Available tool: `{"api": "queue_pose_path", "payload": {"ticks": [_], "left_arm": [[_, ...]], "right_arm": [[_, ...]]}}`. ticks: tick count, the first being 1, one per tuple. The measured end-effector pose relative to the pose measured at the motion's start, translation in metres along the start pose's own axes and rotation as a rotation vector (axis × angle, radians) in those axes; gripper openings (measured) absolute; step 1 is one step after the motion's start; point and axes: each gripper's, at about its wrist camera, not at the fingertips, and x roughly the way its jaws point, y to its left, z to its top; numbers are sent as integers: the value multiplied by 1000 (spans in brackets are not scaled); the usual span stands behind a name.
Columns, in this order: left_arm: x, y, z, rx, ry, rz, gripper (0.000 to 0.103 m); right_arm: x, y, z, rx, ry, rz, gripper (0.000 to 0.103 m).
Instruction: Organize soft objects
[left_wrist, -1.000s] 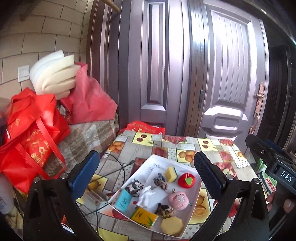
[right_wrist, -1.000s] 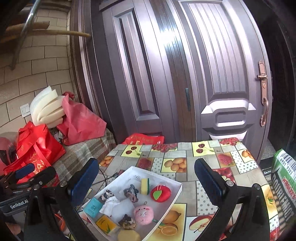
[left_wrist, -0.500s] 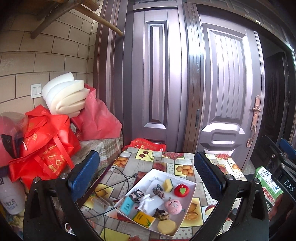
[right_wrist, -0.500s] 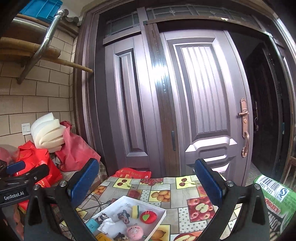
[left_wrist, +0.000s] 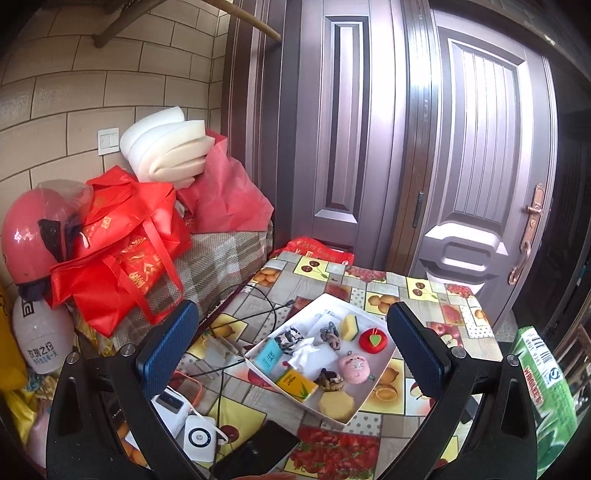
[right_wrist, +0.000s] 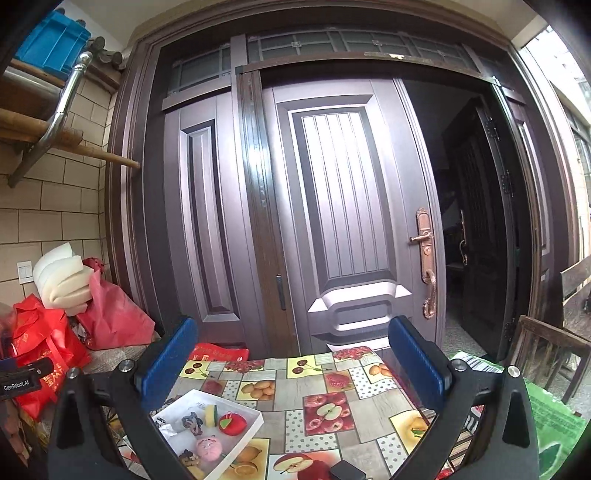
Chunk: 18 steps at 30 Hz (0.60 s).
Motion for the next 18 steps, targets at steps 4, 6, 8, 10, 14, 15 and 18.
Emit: {"api": "queue_pose_path", "payload": {"ticks": [4, 6, 8, 10, 14, 15, 18], "left_arm": [[-3, -1, 4, 22, -14, -27, 103], [-4, -1, 3, 36, -30, -29, 103], [-4, -5, 0, 45, -30, -38, 103], [-2, -10, -2, 54, -4, -38, 103], [2, -22, -7, 79, 44, -26, 103], [4, -24, -9, 76, 53, -29, 103], [9, -32, -19, 72, 90, -41, 103]], "right_arm": [[-17, -18, 6, 80, -30, -62, 103], [-27, -19, 3, 97, -57, -62, 103], [-37, -17, -1, 98, -79, -58, 103], [-41, -17, -3, 85, -83, -56, 103], [-34, -23, 0, 57, -33, -50, 103], [-32, -26, 0, 52, -28, -54, 103], [-33, -35, -3, 47, -25, -61, 103]]}}
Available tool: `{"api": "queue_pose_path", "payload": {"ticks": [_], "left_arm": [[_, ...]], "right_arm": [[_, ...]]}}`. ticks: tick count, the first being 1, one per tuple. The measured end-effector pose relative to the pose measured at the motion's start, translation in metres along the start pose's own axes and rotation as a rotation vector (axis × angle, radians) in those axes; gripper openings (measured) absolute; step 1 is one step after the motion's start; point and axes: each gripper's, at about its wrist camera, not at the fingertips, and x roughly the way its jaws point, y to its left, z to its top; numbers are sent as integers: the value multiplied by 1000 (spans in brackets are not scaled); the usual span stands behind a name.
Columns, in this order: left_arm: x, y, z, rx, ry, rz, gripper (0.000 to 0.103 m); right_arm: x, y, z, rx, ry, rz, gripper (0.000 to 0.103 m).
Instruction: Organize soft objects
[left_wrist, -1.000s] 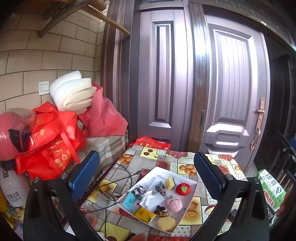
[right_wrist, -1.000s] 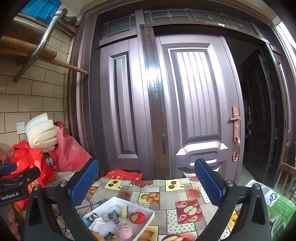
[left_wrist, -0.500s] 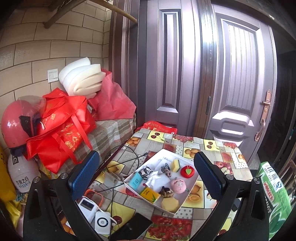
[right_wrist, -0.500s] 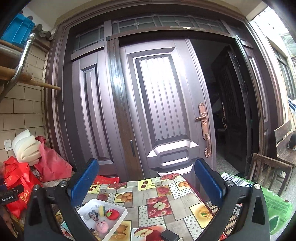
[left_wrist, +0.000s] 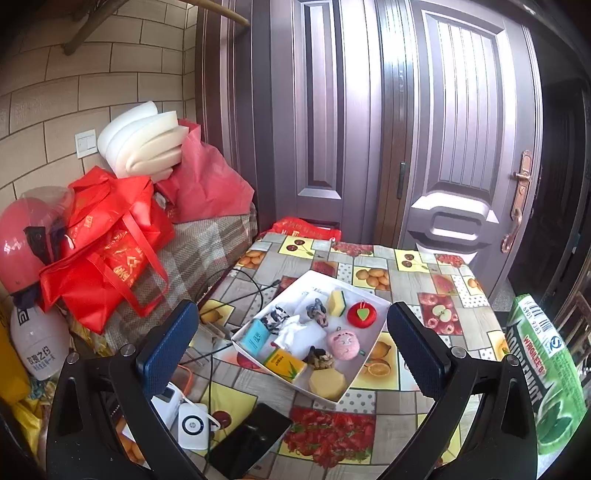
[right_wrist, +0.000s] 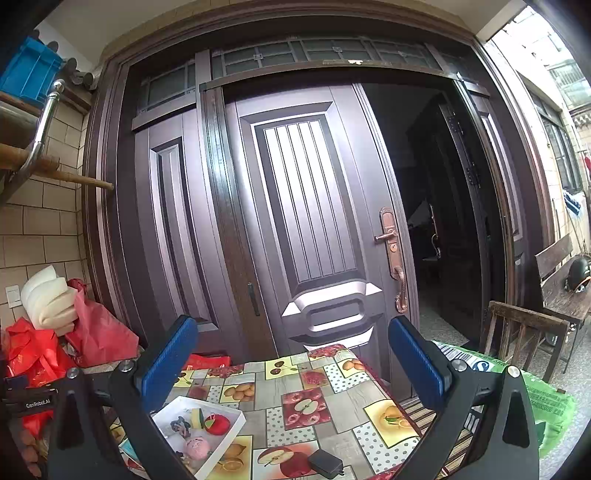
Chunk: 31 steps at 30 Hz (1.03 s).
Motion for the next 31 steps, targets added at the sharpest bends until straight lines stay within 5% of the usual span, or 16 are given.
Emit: {"api": "queue_pose_path", "payload": {"ticks": [19, 22, 31], "left_arm": [[26, -21, -22, 97, 42, -71, 103], [27, -27, -20, 94, 68, -85, 103], [29, -59, -27, 85, 75, -152, 103]], "right_arm": [[-15, -6, -21, 26, -12, -94, 103], [-7, -13, -13, 30, 37, -93, 103], [-7, -39, -1, -15, -9, -124, 103]]}}
